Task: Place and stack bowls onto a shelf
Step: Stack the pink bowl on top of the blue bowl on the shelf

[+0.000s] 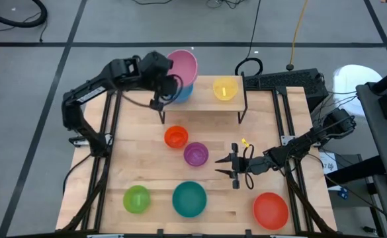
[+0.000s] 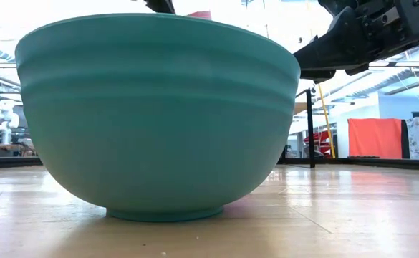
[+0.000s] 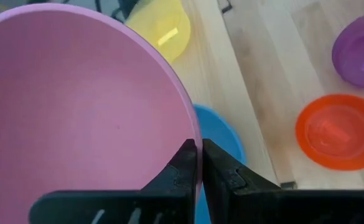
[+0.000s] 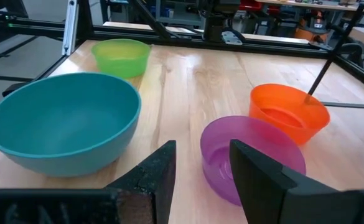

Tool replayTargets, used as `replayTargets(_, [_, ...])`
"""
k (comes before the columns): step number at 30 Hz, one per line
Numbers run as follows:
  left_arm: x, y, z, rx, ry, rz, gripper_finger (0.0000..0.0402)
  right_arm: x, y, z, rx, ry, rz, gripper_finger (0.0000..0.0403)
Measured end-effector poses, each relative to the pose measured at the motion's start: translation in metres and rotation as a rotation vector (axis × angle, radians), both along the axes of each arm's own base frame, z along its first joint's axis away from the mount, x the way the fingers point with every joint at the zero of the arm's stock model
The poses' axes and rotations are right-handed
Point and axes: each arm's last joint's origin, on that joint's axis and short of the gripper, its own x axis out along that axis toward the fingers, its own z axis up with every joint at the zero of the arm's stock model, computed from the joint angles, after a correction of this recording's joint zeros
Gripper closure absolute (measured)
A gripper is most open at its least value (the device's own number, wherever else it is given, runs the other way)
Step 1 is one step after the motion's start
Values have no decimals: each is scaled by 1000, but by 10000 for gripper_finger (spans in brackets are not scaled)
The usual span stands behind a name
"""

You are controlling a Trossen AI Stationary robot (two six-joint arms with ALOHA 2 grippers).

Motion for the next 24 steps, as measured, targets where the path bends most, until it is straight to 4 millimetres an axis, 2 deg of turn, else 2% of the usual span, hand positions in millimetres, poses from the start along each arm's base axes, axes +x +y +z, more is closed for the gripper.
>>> replayTargets(6, [5,24,-22,-83,106,67,372,0,1,0,6,0,3,261])
replayTargets(13, [9,42,-39,-160,167,126,380,0,1,0,7,0,3,261])
replayTargets(24, [7,45,-42,-246,157,143,362,0,1,0,10,0,2,261])
